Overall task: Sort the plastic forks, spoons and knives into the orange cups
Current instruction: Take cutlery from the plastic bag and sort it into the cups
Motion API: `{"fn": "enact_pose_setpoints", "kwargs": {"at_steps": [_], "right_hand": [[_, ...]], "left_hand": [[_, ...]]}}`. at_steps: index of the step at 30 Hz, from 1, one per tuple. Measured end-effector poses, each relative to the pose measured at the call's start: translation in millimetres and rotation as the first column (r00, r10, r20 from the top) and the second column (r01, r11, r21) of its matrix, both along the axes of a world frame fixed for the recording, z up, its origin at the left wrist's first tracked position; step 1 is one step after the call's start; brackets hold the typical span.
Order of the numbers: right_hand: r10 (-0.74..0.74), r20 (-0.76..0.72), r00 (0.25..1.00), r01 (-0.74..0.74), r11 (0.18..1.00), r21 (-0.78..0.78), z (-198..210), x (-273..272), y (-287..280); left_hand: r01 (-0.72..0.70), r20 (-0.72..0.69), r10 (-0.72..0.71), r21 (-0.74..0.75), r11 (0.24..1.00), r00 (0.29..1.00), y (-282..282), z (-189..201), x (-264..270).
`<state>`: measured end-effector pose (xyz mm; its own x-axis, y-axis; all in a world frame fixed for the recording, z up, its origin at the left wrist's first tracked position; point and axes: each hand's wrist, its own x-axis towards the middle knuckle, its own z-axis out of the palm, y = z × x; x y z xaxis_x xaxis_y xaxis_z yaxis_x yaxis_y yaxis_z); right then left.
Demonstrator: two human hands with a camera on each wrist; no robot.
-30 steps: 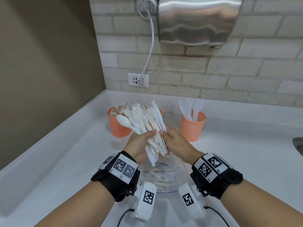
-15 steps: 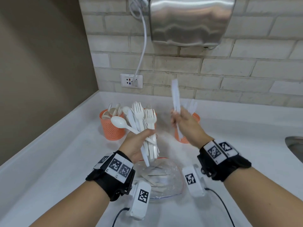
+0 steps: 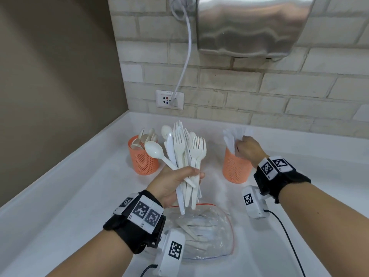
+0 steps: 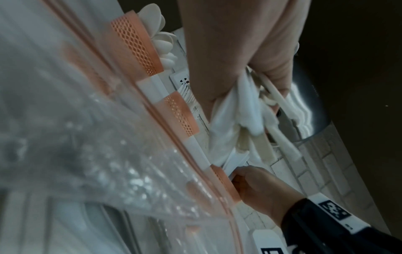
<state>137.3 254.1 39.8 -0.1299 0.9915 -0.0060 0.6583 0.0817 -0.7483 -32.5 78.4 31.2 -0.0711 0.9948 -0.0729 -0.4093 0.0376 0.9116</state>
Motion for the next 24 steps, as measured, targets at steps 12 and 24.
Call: {"fn": "enact_pose_setpoints", "kwargs": {"at_steps": [12, 24], "right_hand": [[0.452, -0.04, 0.891, -0.37, 0.775, 0.513, 55, -49, -82], [0.433, 0.186, 0.882, -0.472, 0.812, 0.344, 43, -73, -108]], "left_hand": [[-0.025, -0.014, 0.025, 0.032, 0.999, 1.0, 2, -2, 1], [-0.054, -0.093, 0.061, 0.078, 0.995, 0.994, -6, -5, 3]]}}
